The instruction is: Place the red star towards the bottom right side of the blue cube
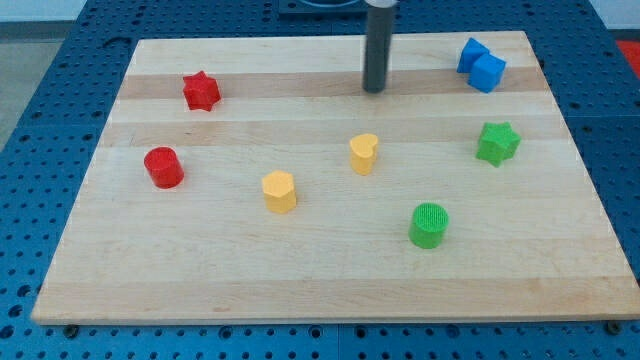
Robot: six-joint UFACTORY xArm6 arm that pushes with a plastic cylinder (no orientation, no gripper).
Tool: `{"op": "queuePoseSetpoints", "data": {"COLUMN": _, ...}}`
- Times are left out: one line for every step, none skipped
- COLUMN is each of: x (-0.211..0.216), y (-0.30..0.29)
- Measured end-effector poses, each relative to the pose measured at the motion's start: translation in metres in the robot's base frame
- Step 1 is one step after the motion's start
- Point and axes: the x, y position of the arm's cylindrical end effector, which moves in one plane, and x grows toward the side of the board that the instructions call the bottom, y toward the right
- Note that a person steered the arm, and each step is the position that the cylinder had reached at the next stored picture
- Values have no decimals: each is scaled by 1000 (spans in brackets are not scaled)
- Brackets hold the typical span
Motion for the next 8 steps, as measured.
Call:
{"op": "queuePoseSetpoints", "data": {"x": -45, "y": -44}}
{"op": "queuePoseSetpoints", "data": {"x": -55, "y": -117}}
{"op": "queuePoseSetpoints", "data": {"x": -42, "y": -202}}
{"op": "queuePoseSetpoints", "data": {"x": 4, "y": -246}}
{"op": "queuePoseSetpoints", "data": {"x": 22, "y": -206}}
{"op": "queuePoseSetpoints", "data": {"x": 23, "y": -152}}
{"op": "queuePoseSetpoints", "data": {"x": 23, "y": -151}}
{"op": "queuePoseSetpoints", "data": {"x": 24, "y": -156}}
